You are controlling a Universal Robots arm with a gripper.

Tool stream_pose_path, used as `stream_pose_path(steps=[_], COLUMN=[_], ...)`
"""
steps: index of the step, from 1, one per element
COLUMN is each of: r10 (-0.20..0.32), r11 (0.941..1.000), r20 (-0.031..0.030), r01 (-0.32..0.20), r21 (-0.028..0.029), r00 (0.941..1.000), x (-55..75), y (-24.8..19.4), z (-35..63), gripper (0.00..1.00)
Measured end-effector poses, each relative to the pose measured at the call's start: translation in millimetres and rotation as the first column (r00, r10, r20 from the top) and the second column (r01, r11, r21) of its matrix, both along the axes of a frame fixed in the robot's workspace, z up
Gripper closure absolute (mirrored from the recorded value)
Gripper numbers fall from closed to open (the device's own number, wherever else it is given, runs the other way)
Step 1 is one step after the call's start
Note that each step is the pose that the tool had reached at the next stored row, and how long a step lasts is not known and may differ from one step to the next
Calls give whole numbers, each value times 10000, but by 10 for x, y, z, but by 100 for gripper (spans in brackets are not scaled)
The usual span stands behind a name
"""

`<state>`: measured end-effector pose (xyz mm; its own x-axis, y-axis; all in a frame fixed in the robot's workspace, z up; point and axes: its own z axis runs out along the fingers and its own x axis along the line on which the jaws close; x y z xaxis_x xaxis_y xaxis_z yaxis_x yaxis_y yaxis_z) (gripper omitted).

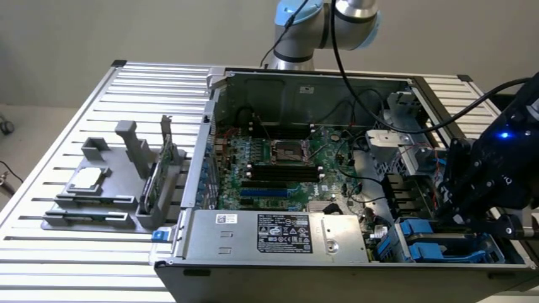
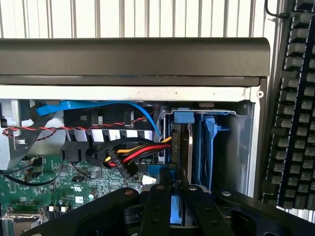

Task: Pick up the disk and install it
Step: 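Insert the second disk wire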

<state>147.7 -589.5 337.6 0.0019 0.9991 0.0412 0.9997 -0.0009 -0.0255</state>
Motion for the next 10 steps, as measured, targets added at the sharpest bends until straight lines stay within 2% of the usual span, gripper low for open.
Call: stream_pose_path(steps=[4,10], r10=[6,21], r11=[10000,10000], r20=[0,0], r01=[-6,-21], r21=[28,35], r00=[10000,10000], x=[0,0], y=[-2,-9], z=[-19,-51], gripper=[84,84])
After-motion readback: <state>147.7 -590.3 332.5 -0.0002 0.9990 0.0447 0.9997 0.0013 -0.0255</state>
